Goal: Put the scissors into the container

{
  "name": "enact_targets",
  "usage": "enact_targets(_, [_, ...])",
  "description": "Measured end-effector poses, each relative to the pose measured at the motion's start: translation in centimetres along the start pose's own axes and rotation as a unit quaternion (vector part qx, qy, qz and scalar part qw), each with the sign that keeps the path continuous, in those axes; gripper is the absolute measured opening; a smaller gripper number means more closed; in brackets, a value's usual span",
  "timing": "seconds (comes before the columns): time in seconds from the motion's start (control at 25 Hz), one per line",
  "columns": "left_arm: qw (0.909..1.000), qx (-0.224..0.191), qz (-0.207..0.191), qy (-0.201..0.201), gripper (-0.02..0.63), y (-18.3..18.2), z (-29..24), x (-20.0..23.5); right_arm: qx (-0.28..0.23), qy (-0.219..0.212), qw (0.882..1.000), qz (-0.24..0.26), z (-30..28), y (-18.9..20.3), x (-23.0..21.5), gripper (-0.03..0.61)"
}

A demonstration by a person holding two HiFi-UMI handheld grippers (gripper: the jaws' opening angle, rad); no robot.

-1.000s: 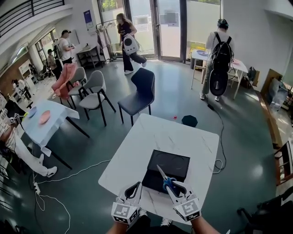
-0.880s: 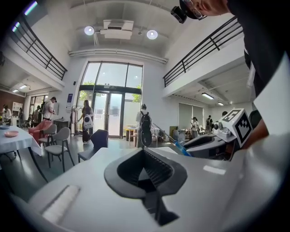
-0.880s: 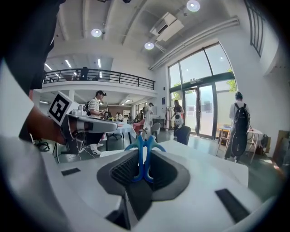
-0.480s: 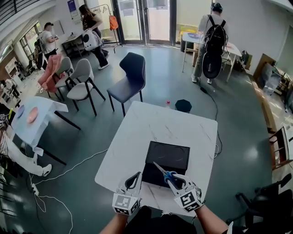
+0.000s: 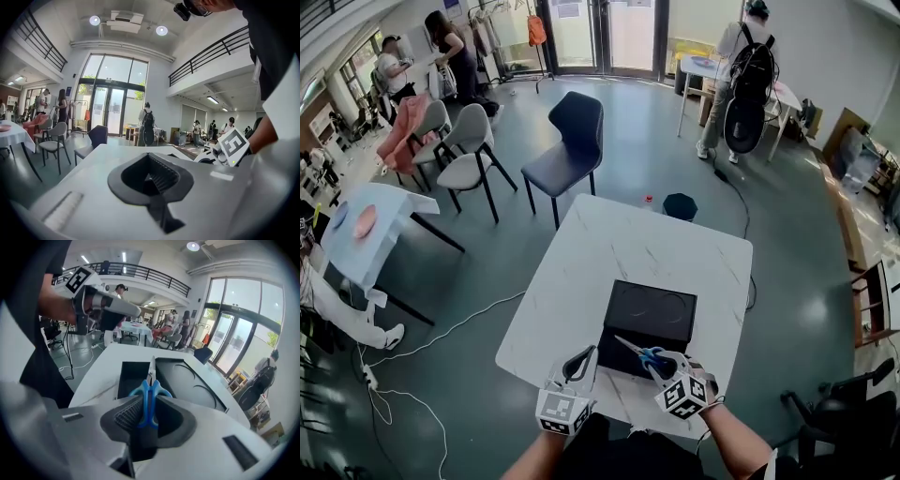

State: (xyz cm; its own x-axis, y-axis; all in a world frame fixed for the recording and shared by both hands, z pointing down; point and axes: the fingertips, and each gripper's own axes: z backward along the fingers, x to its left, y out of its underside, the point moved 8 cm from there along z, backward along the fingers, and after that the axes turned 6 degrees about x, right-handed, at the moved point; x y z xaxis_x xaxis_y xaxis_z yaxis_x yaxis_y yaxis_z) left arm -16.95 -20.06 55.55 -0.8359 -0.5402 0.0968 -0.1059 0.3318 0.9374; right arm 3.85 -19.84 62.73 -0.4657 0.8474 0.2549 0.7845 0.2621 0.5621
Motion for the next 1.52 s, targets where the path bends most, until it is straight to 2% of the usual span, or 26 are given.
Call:
enact_targets(0.32, [0.9999,0.009,0.012,-0.003,0.009,0.8,0.4,0.2,0.07,-0.029,0.994,0.074,-3.3,-0.3,-0.2,0.091])
enact_targets(0.52, [0.9997,0.015,0.017,-0.005,0.009,1.3,0.8,0.5,0.095,-0.072,0.99,0.073,-5.2,0.0,0.0,0.091])
enact_targets(0.84, [0.9996,0.019,0.02,-0.008,0.009,1.8,1.2,1.0,0.137,-0.104,0.981,0.087,-7.2,-0.1,0.3,0.091])
enact_targets(1.28, [0.9997,0.013,0.02,-0.005,0.009,1.4,1.1,0.9,0.156,-0.099,0.979,0.082,-7.9,-0.6,0.4,0.094])
enact_targets(1.52, [0.9998,0.014,0.017,-0.003,0.009,1.8,1.2,0.8,0.137,-0.078,0.985,0.076,-6.4,-1.4,0.3,0.098])
